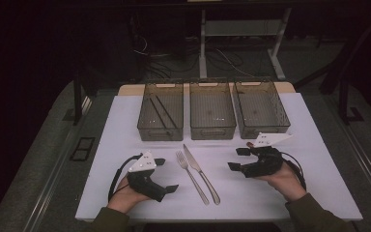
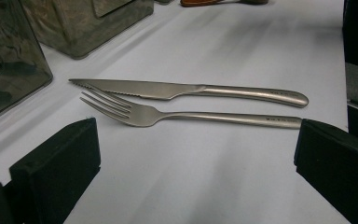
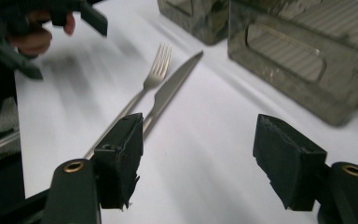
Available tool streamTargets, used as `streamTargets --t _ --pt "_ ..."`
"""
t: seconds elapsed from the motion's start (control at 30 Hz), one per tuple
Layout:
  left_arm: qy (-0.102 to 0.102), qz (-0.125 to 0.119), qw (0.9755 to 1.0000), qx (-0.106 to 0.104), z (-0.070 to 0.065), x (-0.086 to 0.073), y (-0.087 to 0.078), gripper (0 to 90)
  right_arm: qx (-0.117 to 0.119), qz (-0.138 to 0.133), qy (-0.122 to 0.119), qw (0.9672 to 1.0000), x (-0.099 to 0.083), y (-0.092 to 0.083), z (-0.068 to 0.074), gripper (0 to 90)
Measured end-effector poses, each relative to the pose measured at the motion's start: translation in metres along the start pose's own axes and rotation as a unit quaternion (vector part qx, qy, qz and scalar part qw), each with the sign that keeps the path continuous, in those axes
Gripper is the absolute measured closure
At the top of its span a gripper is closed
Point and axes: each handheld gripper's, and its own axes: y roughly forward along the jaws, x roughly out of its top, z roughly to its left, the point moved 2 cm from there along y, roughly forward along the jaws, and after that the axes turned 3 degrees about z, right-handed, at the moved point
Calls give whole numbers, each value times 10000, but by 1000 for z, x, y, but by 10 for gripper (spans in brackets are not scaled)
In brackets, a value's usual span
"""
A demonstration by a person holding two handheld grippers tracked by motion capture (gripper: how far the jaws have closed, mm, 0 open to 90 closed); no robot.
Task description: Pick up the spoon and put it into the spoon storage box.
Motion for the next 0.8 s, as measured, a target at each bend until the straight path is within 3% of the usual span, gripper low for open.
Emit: streamTargets --t 0.27,0.57,0.8 --pt "-18 4 10000 10 0 0 0 0 -177 104 112 9997 -23 -13 -6 344" --pt "-27 10 10000 22 0 -1 -2 0 -433 219 199 9986 -43 -30 -24 357" --pt "-24 15 10000 35 0 -1 -2 0 -643 150 382 9971 -49 -43 -43 357"
